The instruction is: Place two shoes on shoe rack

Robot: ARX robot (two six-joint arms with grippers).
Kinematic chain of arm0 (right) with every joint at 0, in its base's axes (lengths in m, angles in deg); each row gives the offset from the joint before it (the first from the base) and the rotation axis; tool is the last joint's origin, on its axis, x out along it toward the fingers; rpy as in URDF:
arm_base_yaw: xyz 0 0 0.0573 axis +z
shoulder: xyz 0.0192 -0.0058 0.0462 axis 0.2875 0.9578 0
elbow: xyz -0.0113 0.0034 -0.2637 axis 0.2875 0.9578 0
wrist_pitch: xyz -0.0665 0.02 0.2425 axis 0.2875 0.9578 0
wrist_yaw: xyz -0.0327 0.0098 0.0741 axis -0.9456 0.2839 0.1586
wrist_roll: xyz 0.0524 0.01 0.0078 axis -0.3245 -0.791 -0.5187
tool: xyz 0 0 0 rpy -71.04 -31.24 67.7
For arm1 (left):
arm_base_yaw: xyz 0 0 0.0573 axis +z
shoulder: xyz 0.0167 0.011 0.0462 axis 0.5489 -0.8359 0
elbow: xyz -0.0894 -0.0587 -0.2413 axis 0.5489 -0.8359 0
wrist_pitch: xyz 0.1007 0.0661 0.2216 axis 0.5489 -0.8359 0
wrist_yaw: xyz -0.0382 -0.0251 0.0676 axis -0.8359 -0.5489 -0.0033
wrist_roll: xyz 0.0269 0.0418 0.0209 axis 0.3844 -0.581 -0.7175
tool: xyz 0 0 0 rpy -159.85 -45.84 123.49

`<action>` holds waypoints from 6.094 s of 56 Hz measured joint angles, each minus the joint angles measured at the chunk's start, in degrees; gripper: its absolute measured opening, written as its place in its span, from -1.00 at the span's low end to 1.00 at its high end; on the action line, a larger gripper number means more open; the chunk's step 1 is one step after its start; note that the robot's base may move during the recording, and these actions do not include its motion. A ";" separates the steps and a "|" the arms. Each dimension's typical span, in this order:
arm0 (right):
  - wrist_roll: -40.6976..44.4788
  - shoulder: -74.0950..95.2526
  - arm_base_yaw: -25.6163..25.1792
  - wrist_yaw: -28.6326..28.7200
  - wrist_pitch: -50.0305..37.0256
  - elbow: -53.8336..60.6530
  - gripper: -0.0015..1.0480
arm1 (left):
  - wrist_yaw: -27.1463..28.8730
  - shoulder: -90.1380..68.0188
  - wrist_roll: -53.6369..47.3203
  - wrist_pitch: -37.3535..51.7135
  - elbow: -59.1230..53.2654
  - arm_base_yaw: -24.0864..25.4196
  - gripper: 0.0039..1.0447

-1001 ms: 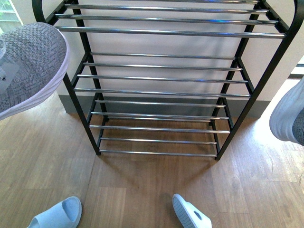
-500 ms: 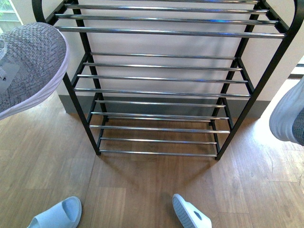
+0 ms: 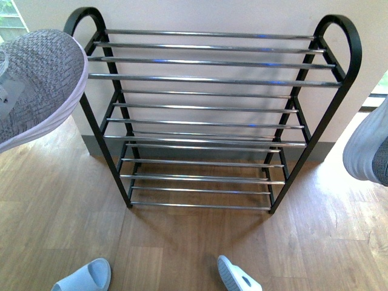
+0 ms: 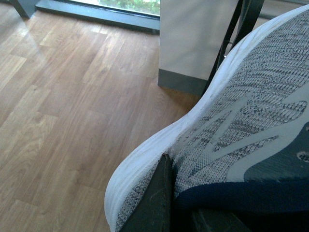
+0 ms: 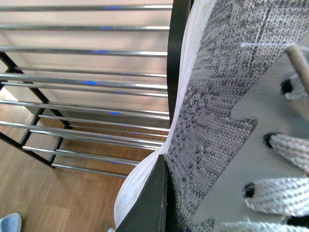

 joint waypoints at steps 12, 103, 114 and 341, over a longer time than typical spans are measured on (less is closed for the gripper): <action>0.02 -0.07 0.00 -0.02 -0.02 -0.02 -0.95 | 0.04 0.02 0.00 0.00 0.00 0.00 -0.97; 15.43 20.65 20.74 -20.11 63.78 -60.70 -0.95 | 0.04 0.00 0.00 0.00 0.00 0.02 -0.97; 17.97 25.68 19.34 -22.86 66.49 -66.16 -0.95 | 0.02 0.00 0.00 0.00 0.00 0.00 -0.97; -2.62 -83.84 14.71 -14.23 35.69 25.29 -0.97 | 0.04 0.00 0.00 0.00 0.00 0.00 -0.97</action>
